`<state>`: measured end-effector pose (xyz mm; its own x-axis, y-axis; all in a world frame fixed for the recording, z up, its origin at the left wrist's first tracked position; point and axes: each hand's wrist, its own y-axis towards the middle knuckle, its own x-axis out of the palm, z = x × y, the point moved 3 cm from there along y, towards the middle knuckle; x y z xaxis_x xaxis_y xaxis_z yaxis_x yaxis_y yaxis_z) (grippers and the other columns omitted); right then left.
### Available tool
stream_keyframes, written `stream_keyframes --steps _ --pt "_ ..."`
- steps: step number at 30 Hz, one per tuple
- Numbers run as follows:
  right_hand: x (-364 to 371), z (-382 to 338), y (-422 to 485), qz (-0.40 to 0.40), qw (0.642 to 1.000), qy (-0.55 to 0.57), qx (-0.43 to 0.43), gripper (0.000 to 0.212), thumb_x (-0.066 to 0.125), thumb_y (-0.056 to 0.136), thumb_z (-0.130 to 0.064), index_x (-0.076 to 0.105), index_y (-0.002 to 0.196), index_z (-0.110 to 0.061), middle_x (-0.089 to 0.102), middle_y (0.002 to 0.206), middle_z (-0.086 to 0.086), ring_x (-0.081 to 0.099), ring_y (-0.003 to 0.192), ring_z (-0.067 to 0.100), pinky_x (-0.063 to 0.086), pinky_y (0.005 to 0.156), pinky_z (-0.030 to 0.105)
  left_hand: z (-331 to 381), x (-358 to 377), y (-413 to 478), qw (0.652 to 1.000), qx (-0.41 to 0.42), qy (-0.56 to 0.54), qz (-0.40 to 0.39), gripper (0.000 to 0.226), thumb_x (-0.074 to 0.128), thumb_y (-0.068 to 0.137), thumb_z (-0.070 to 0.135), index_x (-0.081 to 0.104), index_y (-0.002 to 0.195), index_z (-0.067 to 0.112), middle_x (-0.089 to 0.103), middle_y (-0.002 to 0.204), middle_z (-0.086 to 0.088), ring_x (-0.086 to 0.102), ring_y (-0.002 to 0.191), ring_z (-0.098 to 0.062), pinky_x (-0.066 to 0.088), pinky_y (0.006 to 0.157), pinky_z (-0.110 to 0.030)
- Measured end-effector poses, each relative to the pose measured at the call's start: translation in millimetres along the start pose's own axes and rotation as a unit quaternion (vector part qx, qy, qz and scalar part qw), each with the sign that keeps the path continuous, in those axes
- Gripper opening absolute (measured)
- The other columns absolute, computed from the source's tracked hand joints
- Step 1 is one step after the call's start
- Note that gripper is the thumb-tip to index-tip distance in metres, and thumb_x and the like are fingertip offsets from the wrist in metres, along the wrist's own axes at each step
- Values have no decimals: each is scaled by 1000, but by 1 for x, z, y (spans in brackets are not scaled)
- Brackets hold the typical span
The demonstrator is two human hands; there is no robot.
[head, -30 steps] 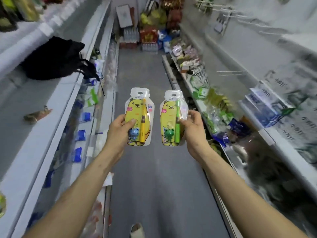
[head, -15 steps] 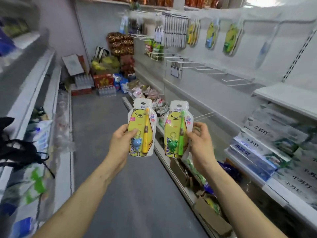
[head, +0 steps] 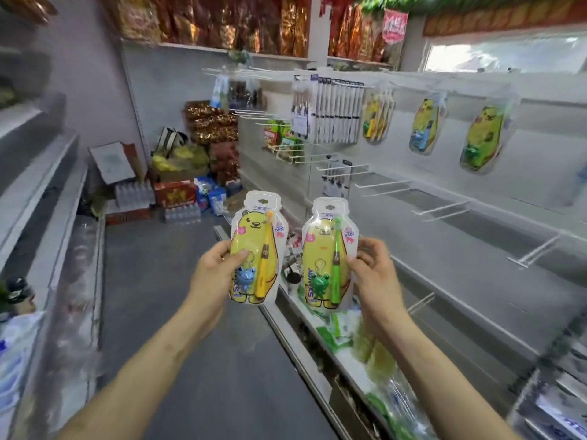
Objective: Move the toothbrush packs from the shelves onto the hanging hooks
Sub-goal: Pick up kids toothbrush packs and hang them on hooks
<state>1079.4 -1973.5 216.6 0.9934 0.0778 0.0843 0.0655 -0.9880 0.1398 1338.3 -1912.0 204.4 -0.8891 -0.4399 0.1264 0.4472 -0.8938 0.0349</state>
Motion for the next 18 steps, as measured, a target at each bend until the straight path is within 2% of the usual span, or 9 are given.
stream_keyframes --steps 2,4,7,9,12,15,18 --pt "19 9 38 28 1000 -11 -10 26 60 101 -3 62 115 -25 75 112 -5 72 109 15 61 86 41 0 0 51 1000 0 -7 -28 20 62 103 12 68 122 11 79 110 -12 77 100 -34 59 95 -56" --pt "38 16 70 54 999 -3 -7 25 60 101 -4 62 115 -24 74 117 -1 70 113 21 55 77 32 3 2 99 998 4 -23 -58 22 61 103 11 68 124 11 79 111 -12 77 101 -34 60 92 -52" --pt "59 15 106 103 995 4 1 23 58 102 -4 61 116 -22 74 117 2 71 107 20 52 66 22 5 8 162 995 -10 -40 -94 21 59 104 9 69 123 12 80 109 -12 78 97 -32 63 86 -47" --pt "65 5 127 137 990 -6 -18 24 59 101 -4 62 116 -23 74 113 -2 70 109 20 57 71 31 13 22 200 989 -26 -53 -136 19 58 104 10 69 120 11 79 108 -15 78 94 -32 65 81 -47" --pt "60 -13 154 208 977 -11 -44 27 59 99 -3 63 115 -24 72 113 1 68 112 25 58 90 53 26 57 255 980 -28 -69 -183 16 58 104 9 69 116 7 79 104 -19 78 86 -30 65 75 -43" --pt "43 -32 166 259 963 -29 -68 28 57 99 1 62 114 -23 72 112 4 68 109 25 58 89 52 35 100 280 965 -38 -88 -246 16 58 104 9 69 115 8 79 106 -19 77 88 -33 62 85 -53" --pt "21 -50 179 309 944 -51 -106 29 57 100 0 62 116 -23 74 112 5 70 110 28 58 88 53 40 143 297 950 -39 -77 -302 15 58 103 9 68 114 9 79 105 -18 75 88 -33 60 87 -56"
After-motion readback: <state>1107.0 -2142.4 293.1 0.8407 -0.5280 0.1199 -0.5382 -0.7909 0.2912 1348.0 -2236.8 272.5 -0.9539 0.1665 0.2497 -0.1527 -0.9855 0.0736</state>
